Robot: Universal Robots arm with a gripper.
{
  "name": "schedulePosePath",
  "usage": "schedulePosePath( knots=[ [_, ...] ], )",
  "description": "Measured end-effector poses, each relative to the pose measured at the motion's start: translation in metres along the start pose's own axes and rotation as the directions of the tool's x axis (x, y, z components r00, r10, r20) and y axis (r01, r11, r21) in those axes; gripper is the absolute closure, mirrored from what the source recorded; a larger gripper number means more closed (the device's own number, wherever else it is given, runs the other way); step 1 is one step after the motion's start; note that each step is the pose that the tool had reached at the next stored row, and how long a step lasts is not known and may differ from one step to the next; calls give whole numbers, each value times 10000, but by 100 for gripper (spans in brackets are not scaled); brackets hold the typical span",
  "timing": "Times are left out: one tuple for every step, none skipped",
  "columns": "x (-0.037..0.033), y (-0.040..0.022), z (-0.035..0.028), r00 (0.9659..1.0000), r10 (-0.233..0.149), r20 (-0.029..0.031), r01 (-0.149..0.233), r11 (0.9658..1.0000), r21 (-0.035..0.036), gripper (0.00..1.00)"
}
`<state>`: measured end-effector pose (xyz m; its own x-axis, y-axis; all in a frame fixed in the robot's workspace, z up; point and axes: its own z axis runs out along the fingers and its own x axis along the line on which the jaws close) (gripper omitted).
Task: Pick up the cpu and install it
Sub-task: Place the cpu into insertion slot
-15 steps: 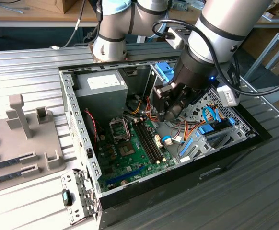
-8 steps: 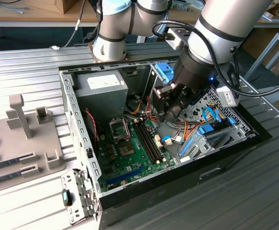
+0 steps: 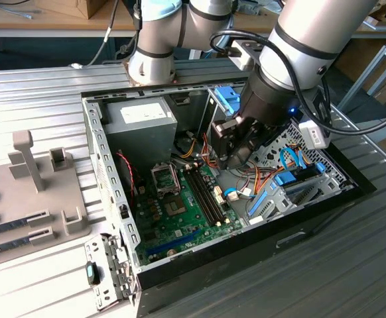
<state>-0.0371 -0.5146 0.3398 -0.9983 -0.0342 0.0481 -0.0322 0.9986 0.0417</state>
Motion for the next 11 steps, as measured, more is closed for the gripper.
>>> schedulePosePath(
  knots=[
    [0, 0, 2, 10000, 0, 0, 0, 10000, 0, 53],
    [0, 0, 4, 10000, 0, 0, 0, 10000, 0, 53],
    [0, -1, 7, 10000, 0, 0, 0, 10000, -1, 53],
    [0, -1, 8, 10000, 0, 0, 0, 10000, 0, 53],
    [0, -1, 10, 10000, 0, 0, 0, 10000, 0, 53],
    [0, -1, 11, 10000, 0, 0, 0, 10000, 0, 53],
    [-1, -1, 15, 10000, 0, 0, 0, 10000, 0, 53],
    [-1, -2, 17, 10000, 0, 0, 0, 10000, 1, 53],
    [-1, -2, 18, 10000, 0, 0, 0, 10000, 0, 53],
    [-1, -2, 21, 10000, 0, 0, 0, 10000, 0, 53],
    [-1, -2, 22, 10000, 1, 0, -1, 10000, 0, 53]
  ],
)
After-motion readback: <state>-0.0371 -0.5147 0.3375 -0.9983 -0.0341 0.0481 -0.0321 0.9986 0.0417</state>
